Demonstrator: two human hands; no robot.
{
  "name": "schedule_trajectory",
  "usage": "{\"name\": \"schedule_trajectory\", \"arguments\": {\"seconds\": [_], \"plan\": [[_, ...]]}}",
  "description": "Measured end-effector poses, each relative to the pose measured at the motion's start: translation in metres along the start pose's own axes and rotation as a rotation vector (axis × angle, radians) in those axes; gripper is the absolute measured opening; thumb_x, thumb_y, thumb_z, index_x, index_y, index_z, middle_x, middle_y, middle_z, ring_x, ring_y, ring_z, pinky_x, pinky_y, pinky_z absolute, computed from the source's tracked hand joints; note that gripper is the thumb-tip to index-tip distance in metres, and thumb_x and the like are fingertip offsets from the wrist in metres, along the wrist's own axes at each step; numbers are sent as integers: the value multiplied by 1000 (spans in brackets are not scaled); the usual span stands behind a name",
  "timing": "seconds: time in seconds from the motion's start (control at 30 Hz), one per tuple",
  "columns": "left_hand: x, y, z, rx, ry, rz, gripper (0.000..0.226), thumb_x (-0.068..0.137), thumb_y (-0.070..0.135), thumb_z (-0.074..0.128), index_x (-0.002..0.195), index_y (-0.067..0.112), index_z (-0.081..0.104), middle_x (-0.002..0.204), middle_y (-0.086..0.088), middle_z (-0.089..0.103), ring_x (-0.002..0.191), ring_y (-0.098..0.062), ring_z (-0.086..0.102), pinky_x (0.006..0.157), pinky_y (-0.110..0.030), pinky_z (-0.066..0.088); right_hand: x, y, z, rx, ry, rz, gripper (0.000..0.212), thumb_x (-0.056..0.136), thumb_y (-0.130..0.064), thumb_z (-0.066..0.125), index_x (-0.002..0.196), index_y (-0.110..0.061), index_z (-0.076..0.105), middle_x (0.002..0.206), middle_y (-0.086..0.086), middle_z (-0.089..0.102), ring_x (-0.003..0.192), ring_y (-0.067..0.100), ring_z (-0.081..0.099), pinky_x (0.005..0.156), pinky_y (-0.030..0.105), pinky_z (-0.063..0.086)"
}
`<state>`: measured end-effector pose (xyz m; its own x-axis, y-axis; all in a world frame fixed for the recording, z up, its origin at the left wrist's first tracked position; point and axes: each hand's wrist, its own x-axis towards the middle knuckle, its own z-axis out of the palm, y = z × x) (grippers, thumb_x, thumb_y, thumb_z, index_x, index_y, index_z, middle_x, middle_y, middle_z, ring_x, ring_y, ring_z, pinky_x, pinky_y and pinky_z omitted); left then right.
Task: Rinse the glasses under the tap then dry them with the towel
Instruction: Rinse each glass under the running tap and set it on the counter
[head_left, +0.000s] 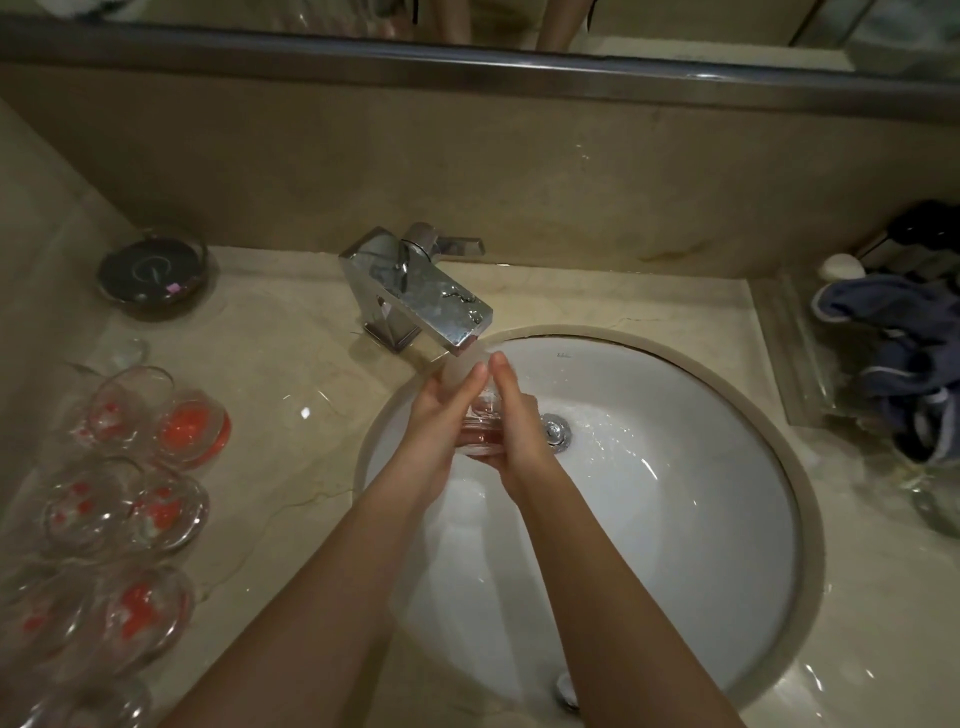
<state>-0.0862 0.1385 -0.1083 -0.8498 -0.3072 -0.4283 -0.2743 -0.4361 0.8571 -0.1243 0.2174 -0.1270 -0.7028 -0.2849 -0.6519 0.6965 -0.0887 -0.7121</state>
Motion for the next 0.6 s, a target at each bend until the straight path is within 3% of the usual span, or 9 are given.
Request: {"name": "schedule_trajectory", "arguments": {"seconds": [0.1,0.2,0.3,0.4,0.53,0.6], "plan": [[-1,2,1,-12,-21,33,53,78,32,78,127,26,59,116,-10,71,103,-26,70,90,-36,55,1,-3,-1,34,29,-10,59,87,-63,54,105,-8,65,110,21,70,95,36,71,84,53,57],[1,-1,-1,-6,-47,47,53,79,30,76,129,30,58,120,-12,69,109,-30,67,97,-40,51,2,-3,1,25,11,19,84,67,-77,59,111,-6,66,108,22,70,93,34,72,82,54,57],[0,-3,-4,-42,-25,-7,65,75,36,74,135,23,54,117,-10,70,106,-24,69,89,-35,54,2,-1,2,-86,2,22,98,54,-84,64,111,-4,67,101,21,72,87,29,73,68,40,60],[-1,-7,-7,-85,4,-49,69,74,36,76,136,16,53,115,-9,71,99,-18,71,76,-28,56,1,-1,-3,-124,-16,35,79,72,-72,65,105,0,69,95,21,72,80,27,73,60,33,57],[0,-9,-8,-53,17,-28,77,70,41,81,137,20,51,122,-11,68,108,-25,68,92,-39,53,1,3,-3,-46,-32,61,68,82,-65,60,107,-3,70,99,18,73,90,31,72,74,42,59],[0,-8,-9,-44,20,-7,78,69,37,80,138,23,48,119,-9,69,105,-26,69,87,-41,55,4,8,-5,-55,-1,10,69,87,-64,54,108,-1,69,91,16,71,83,28,71,68,33,57]]}}
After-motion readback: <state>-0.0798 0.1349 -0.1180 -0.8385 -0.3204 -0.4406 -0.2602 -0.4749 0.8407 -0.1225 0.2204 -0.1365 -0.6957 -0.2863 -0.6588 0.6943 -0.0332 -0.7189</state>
